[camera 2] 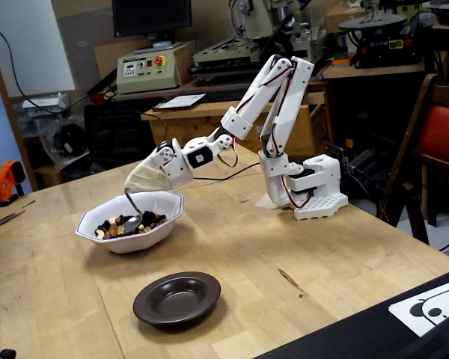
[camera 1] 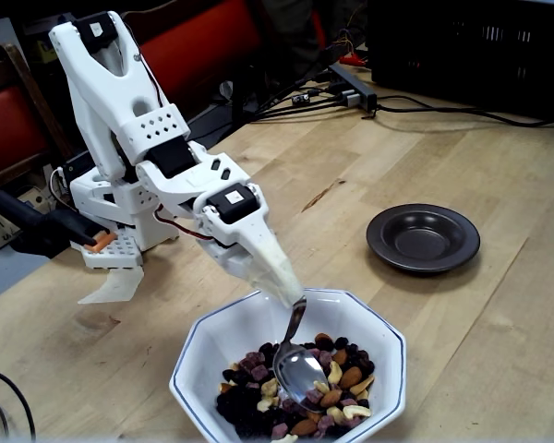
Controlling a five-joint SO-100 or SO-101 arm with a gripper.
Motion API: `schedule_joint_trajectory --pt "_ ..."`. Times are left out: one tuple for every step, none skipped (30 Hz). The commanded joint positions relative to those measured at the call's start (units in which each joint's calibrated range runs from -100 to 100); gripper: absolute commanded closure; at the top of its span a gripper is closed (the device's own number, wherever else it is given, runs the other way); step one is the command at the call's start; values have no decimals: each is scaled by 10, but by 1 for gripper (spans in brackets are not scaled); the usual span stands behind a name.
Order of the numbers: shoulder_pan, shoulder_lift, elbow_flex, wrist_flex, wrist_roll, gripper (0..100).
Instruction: Use spoon to transfer food from the white bowl to brown plate
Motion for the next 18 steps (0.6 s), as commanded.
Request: schedule_joint_trajectory --pt "-4 -10 8 -45 -2 97" --pt "-4 -10 13 -55 -2 97" --pt "-4 -10 18 -66 -2 97" --pt "-4 -10 22 -76 -2 97" --pt "-4 -10 28 -88 -2 97" --pt "-4 -10 34 -97 -2 97" --pt "-4 -10 41 -108 -2 97" --pt "-4 -10 49 -117 -2 97" --pt "-4 -10 56 -127 -2 97" --pt "-4 -10 62 -136 -2 97" --pt "-4 -10 69 -145 -2 97" --pt "-4 -10 75 -153 -2 97" --pt "-4 -10 81 -161 -2 97" --pt "-4 -10 87 -170 -2 97" --pt "-4 -10 92 -178 -2 97" --pt "-4 -10 97 -185 -2 97" --pt "-4 -10 102 -193 -2 97" --pt "-4 -10 107 -199 -2 97"
